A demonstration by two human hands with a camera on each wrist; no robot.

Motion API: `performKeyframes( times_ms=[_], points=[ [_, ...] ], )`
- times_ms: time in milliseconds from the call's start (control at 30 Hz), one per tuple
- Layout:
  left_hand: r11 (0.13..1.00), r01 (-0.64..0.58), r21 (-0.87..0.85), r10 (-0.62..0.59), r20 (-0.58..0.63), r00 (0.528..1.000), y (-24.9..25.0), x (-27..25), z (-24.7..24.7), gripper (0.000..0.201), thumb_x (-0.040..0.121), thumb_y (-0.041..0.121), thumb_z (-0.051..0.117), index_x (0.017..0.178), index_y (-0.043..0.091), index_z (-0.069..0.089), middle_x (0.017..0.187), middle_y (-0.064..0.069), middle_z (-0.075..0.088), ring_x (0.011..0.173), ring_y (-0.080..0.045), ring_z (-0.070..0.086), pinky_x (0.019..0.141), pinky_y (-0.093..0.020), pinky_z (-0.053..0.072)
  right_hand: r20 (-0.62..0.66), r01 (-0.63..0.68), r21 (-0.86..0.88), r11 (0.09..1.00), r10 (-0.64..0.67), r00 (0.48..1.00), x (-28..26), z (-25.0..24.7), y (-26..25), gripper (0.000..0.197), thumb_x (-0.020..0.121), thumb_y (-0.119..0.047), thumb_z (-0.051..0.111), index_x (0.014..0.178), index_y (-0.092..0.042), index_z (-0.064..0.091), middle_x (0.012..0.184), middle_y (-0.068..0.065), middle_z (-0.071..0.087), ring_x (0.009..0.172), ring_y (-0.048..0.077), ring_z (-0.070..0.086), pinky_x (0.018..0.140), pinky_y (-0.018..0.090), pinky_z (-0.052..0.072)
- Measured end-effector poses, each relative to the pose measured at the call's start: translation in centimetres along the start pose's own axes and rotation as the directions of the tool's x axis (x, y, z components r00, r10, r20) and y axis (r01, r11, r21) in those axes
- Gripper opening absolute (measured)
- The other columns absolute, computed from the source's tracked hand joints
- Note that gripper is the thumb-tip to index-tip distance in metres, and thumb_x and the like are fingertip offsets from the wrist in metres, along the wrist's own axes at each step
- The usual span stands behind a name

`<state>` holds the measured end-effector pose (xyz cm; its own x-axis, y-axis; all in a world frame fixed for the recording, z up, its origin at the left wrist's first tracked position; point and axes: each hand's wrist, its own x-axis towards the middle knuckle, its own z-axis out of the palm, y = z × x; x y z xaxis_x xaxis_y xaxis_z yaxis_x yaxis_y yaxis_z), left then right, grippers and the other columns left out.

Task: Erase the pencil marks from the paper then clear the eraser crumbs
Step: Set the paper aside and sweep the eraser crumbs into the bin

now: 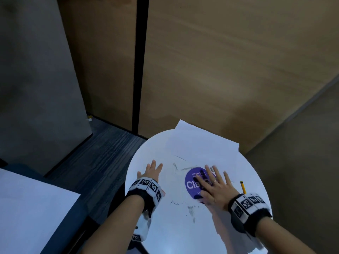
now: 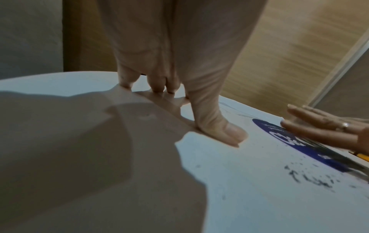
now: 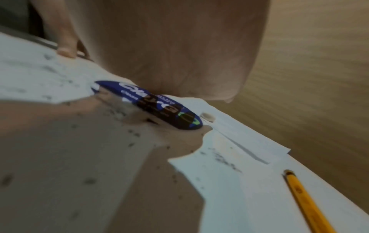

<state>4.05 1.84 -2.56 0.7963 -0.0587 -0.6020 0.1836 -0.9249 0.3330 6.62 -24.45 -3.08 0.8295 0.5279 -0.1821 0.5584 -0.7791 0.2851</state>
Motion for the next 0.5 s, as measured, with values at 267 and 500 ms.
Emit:
performKeyframes(
  times_ms=[267,500],
  points=[
    [1.000,-0.001,0.016,0.001,-0.015,1.000,-0.1,0.3,0.3,0.109,0.080,0.030,0.074,0.151,0.022,-0.008,0.157,-0.008,-0.018,0.146,-0.026,-0.010,0.114,-0.054,0.007,0.133,0.261,0.016,0.965,-0.261,0.956,-3.6,1.2,-3.9,0.063,0.093,-0.064,0.011,0.148,-0.035,0.009,0.158,0.008,0.000,0.142,0.030,0.003,0.109,0.047,0.006],
    [1.000,0.000,-0.012,-0.001,-0.028,1.000,-0.3,0.4,0.5,0.111,0.080,0.029,0.075,0.151,0.022,-0.010,0.157,-0.007,-0.020,0.146,-0.025,-0.010,0.114,-0.054,0.005,0.130,-0.019,0.173,0.985,-0.004,0.991,-1.6,-1.7,-3.5,0.075,0.080,-0.072,-0.010,0.145,-0.035,-0.011,0.155,0.008,0.006,0.143,0.032,0.012,0.107,0.059,0.025]
  ],
)
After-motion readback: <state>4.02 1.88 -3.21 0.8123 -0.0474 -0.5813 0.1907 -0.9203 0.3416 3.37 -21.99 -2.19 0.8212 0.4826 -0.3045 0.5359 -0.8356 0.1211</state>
